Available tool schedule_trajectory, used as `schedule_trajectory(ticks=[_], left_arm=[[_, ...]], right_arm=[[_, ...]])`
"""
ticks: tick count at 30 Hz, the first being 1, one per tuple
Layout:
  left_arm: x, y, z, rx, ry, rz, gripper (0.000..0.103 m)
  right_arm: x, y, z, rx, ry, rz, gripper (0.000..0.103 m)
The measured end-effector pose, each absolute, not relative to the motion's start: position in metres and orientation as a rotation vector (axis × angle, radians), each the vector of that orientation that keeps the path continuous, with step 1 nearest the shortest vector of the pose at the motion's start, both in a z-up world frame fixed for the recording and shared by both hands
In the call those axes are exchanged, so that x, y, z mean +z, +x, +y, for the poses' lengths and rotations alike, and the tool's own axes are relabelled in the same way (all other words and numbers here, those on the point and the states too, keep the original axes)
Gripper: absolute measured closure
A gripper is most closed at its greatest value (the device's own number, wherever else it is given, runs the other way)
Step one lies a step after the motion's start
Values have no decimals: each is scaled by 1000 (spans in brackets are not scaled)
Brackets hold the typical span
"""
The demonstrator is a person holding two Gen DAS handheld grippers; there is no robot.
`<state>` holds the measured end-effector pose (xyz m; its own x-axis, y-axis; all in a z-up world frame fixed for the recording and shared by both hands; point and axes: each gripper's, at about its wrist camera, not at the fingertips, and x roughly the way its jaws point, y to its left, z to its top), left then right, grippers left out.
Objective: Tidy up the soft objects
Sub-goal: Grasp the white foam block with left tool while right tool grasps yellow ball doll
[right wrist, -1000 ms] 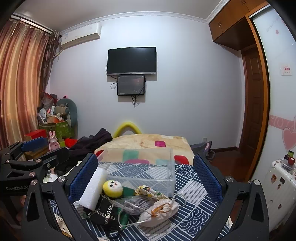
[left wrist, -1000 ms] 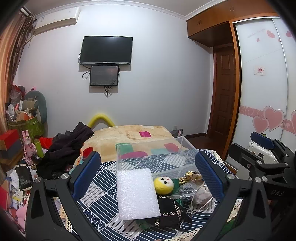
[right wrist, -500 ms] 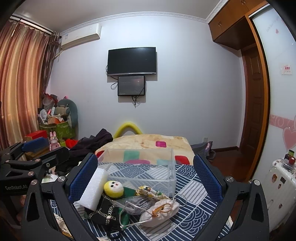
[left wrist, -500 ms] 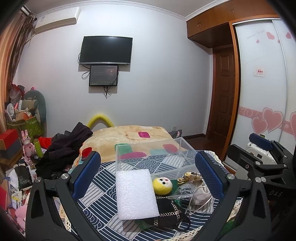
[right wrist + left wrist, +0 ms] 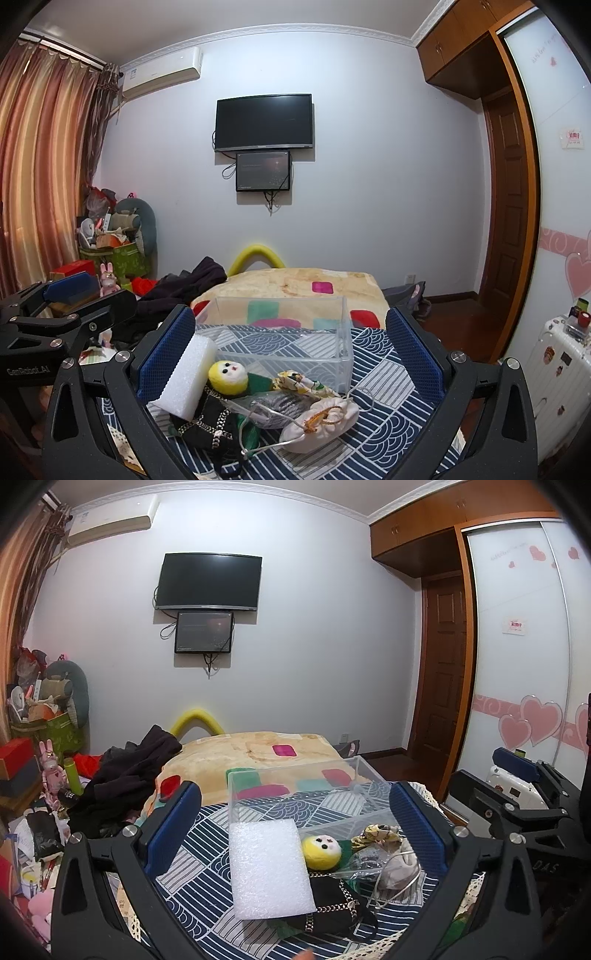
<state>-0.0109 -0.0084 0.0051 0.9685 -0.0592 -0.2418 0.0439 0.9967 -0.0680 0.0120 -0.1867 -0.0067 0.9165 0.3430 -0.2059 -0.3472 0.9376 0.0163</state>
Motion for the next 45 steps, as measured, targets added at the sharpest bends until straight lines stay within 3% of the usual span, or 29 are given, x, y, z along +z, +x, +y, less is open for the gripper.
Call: schedule_trajectory(ticks=[8,12,22,29,32,33,45], left_arm=[[-6,4,0,-59,-92,290,1],[-20,15,6,-54,-106,335,10],[-69,58,14,-67,-117,539,10],[-97,78,13,-51,-100,625,10],[-104,82,19,-62,-123,652,14],[-106,83,20,-68,-124,654,18],[-111,75,45,-58,-136,620,19]], right_arm=[[-16,23,-186,365,-20,253,1],[-25,33,-186,390,-13,306,13],[-53,53,-169,479,-37,438,33],[-68,65,-154,528,-75,498,38],[-75,72,-144,552,-108,538,49],[-77,74,-142,557,-114,552,50],[-95,96,-123,609,-109,651,50]])
